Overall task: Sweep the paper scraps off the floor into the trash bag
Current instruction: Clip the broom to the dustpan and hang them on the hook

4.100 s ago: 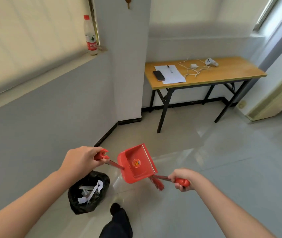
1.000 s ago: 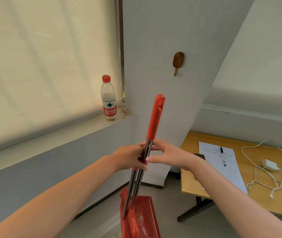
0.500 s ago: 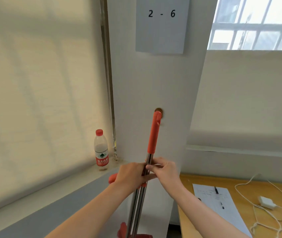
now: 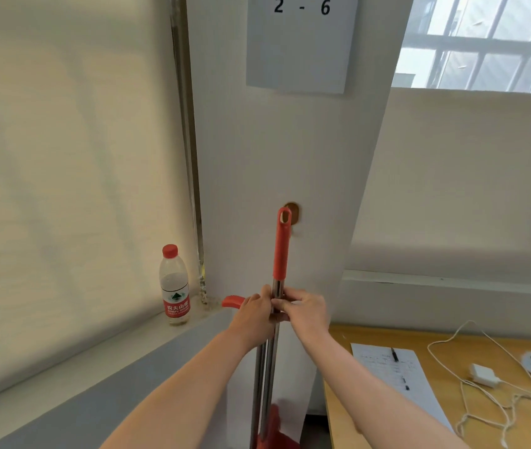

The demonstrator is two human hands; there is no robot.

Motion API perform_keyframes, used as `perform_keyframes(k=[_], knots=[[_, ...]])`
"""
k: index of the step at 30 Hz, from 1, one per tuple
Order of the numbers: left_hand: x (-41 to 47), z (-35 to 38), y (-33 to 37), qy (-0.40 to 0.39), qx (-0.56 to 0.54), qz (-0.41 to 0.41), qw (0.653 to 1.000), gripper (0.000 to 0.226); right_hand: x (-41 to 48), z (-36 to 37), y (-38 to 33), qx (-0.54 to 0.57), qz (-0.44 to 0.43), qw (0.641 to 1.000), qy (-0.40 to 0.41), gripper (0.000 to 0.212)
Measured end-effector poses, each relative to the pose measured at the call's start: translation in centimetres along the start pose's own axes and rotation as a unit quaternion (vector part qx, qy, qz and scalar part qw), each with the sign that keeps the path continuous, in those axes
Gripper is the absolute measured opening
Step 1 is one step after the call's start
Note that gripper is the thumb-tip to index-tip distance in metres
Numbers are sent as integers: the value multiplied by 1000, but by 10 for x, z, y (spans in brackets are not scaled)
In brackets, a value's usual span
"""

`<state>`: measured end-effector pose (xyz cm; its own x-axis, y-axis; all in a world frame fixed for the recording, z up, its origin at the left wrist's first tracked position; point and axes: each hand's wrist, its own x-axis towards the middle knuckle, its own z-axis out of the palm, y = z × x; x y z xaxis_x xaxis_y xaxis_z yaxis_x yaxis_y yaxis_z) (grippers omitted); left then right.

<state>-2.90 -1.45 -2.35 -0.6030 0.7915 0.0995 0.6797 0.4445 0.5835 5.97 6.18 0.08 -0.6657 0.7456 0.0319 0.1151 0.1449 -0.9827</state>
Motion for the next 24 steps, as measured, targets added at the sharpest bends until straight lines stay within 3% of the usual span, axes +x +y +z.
perform_keyframes(k=[6, 16, 24], knots=[[17, 30, -15, -41, -16, -38, 998, 33, 19, 8, 37, -14, 22, 1000, -1, 40], [43, 61, -27, -80, 12, -42, 996, 54, 47, 8, 70, -76, 42, 996, -2, 43], [61, 60, -35, -125, -3, -61, 990, 57, 70, 11, 71, -109, 77, 990, -46, 34]])
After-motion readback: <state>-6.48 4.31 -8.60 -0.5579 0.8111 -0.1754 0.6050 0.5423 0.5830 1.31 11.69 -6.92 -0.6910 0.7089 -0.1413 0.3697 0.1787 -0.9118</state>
